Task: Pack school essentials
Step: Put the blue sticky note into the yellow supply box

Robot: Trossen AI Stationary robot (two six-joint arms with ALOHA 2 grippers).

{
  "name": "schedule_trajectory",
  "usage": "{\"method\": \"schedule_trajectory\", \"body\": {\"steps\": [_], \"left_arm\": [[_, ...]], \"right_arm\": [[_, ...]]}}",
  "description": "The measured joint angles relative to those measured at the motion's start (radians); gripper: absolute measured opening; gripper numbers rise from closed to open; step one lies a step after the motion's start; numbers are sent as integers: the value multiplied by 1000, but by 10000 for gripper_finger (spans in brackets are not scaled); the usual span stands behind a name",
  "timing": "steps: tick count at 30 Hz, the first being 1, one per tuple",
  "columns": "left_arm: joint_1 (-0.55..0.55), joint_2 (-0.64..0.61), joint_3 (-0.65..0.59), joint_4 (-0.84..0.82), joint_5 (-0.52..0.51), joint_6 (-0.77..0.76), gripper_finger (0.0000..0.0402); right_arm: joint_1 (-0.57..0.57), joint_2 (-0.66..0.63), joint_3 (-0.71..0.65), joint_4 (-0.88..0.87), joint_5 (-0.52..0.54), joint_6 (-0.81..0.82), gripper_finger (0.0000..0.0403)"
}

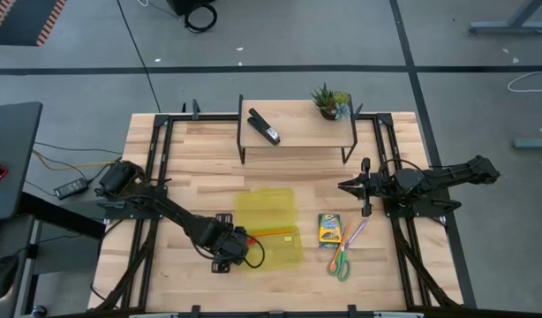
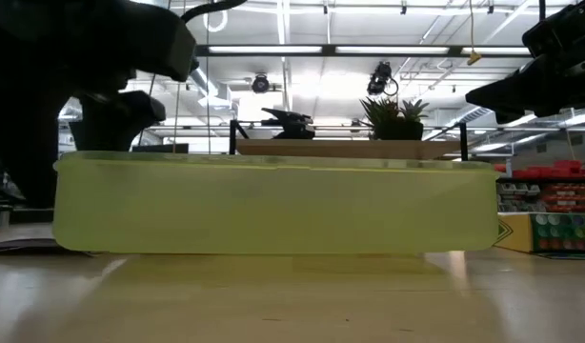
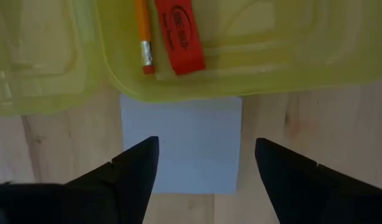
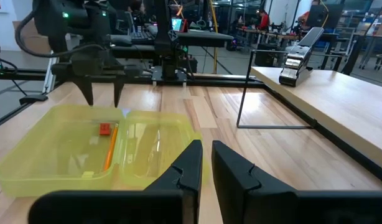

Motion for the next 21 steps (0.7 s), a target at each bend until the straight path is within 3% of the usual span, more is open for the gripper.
{"method": "schedule_trajectory", "body": {"steps": [6, 17, 21], "left_arm": [[16, 0, -3, -1, 4, -88, 272], [43, 0, -48, -50, 9, 23, 310], [42, 0, -42, -54, 16, -66, 307]], "right_arm": [[0, 0, 0, 0, 0, 0, 42], [0, 0, 0, 0, 0, 0, 42], [0, 0, 0, 0, 0, 0, 42]]}}
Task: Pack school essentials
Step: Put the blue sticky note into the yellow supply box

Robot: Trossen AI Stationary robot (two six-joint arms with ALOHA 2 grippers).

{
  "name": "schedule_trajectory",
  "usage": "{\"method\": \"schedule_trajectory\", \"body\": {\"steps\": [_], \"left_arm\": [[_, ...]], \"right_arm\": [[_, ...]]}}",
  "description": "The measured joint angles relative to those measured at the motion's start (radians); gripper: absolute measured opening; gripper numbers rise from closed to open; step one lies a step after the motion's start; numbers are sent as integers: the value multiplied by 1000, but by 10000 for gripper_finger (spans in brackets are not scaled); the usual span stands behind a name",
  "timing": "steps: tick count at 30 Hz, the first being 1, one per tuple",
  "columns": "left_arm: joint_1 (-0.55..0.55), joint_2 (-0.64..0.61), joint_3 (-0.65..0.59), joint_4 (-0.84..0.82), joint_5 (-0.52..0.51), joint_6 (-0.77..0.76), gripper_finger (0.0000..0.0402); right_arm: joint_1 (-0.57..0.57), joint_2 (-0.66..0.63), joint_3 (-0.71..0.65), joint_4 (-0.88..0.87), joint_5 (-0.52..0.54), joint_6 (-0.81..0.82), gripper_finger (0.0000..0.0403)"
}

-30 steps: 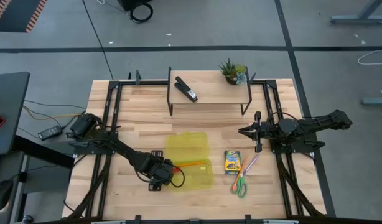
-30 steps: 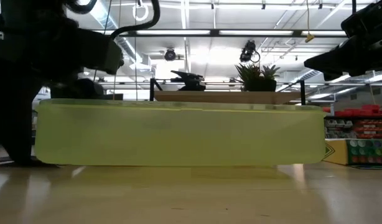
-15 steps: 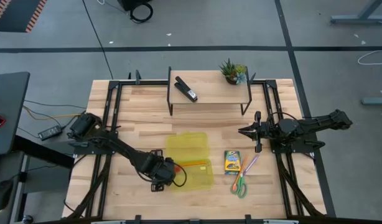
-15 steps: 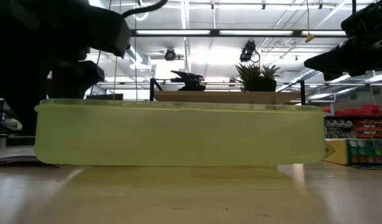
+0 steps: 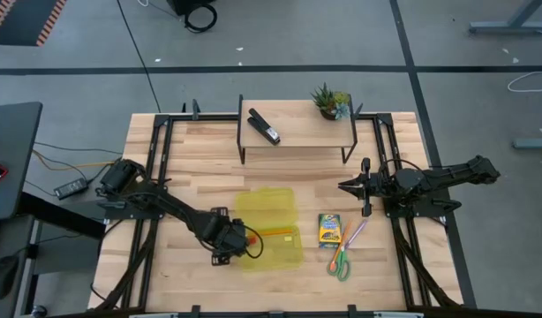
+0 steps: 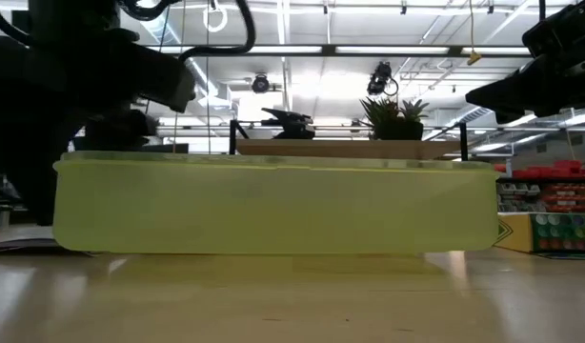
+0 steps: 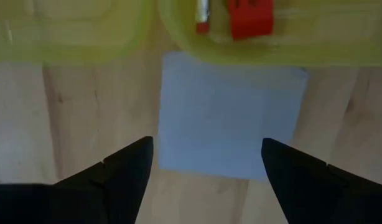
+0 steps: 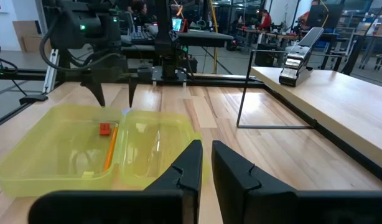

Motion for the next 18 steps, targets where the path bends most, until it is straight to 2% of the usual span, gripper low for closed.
{"method": "schedule_trajectory", "body": {"steps": [6, 11, 18], "left_arm": [[3, 0, 0, 13, 1, -88, 301], [28, 0, -8, 53, 61, -66, 305], [40, 0, -7, 77, 48, -85, 300]], "right_arm": [[0, 0, 0, 0, 0, 0, 42], [0, 0, 0, 0, 0, 0, 42], [0, 0, 0, 0, 0, 0, 42]]}}
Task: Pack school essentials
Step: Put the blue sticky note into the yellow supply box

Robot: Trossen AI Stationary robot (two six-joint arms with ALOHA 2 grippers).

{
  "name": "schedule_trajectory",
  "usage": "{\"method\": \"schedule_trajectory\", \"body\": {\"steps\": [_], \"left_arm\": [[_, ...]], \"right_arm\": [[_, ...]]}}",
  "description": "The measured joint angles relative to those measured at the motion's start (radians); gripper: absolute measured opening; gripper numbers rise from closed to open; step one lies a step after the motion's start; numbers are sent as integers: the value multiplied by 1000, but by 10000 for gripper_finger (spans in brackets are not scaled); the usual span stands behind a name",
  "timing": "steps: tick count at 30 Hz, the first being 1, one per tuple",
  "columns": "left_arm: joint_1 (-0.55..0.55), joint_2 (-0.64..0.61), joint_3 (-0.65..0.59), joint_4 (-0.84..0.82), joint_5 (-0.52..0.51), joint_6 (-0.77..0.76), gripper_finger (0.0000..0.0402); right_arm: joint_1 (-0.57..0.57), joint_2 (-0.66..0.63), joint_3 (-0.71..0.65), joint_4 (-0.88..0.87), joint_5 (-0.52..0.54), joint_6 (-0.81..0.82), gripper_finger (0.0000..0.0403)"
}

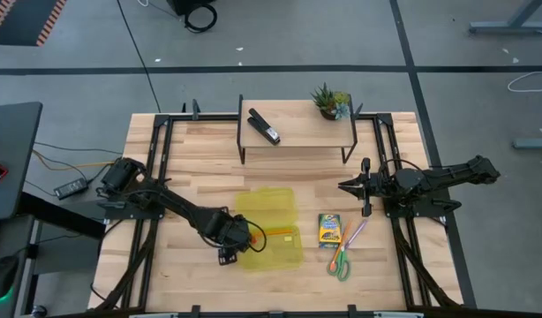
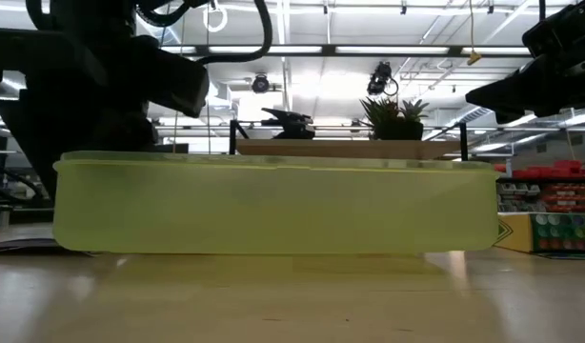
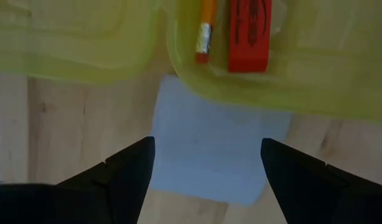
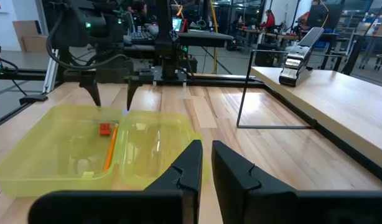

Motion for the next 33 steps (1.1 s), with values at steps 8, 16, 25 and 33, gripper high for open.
{"method": "schedule_trajectory", "body": {"steps": [8, 16, 25, 33], "left_arm": [[-3, 0, 0, 1, 0, 10, 307], [-4, 0, 0, 1, 72, 52, 325], [-4, 0, 0, 0, 77, 32, 383], [-10, 0, 1, -2, 73, 31, 373]], "right_arm": [[0, 0, 0, 0, 0, 0, 42], [0, 0, 0, 0, 0, 0, 42], [0, 0, 0, 0, 0, 0, 42], [0, 0, 0, 0, 0, 0, 42]]}}
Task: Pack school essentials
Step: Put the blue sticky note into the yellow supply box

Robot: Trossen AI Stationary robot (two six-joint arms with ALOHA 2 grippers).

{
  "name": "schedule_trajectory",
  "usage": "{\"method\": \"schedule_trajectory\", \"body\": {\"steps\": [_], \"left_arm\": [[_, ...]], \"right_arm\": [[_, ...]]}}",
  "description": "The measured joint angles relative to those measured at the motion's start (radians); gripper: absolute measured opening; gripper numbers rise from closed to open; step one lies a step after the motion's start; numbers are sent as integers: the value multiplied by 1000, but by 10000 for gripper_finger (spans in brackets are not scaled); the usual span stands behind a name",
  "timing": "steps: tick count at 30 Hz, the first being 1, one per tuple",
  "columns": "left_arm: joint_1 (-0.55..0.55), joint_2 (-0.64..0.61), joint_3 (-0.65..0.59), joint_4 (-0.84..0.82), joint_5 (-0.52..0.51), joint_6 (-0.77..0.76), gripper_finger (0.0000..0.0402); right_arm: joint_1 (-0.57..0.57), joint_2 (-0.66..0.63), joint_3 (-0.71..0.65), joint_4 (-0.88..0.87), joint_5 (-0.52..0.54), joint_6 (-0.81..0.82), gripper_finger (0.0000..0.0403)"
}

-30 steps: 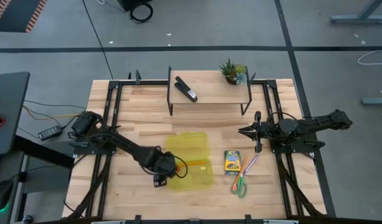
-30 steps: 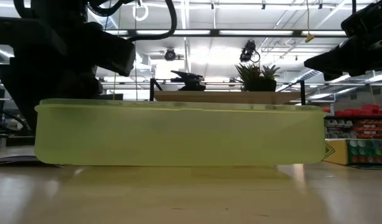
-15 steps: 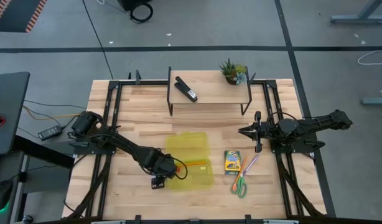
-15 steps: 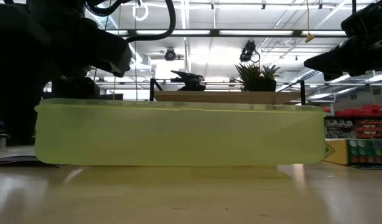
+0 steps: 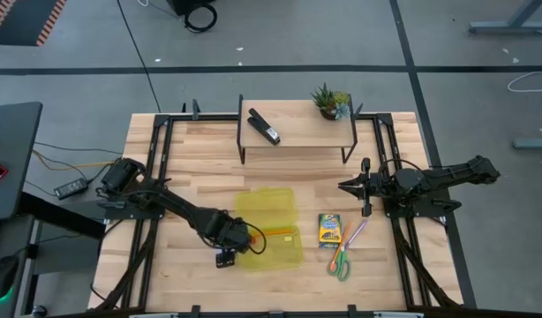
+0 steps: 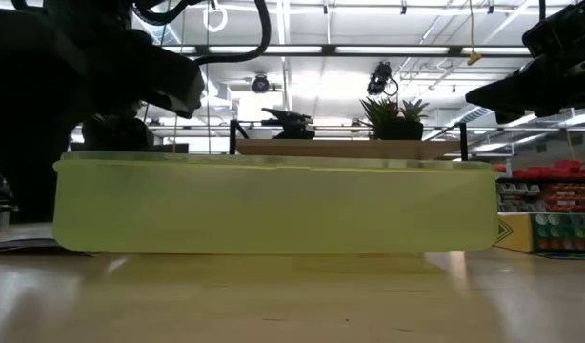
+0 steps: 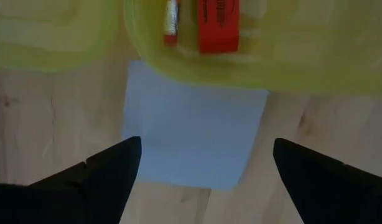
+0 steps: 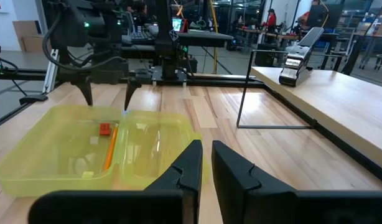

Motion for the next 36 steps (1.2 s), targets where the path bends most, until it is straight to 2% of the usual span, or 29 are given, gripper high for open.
{"method": "schedule_trajectory", "body": {"steps": [8, 13, 15, 23, 26, 31, 33, 36], "left_arm": [[-71, 0, 0, -24, -1, 130, 374], [-100, 0, 0, -100, -74, 211, 375], [-101, 0, 0, -109, -101, 235, 375], [-41, 0, -2, -119, -100, 360, 375], [-3, -30, -71, -79, -66, 371, 372], [49, -122, -214, 25, 95, 266, 371], [53, -153, -234, 34, 116, 248, 371], [49, -178, -231, 76, 76, 258, 371]], "right_arm": [[0, 0, 0, 0, 0, 0, 42], [0, 0, 0, 0, 0, 0, 42], [0, 0, 0, 0, 0, 0, 42], [0, 0, 0, 0, 0, 0, 42], [0, 0, 0, 0, 0, 0, 42], [0, 0, 0, 0, 0, 0, 42], [0, 0, 0, 0, 0, 0, 42], [0, 0, 0, 0, 0, 0, 42]]}}
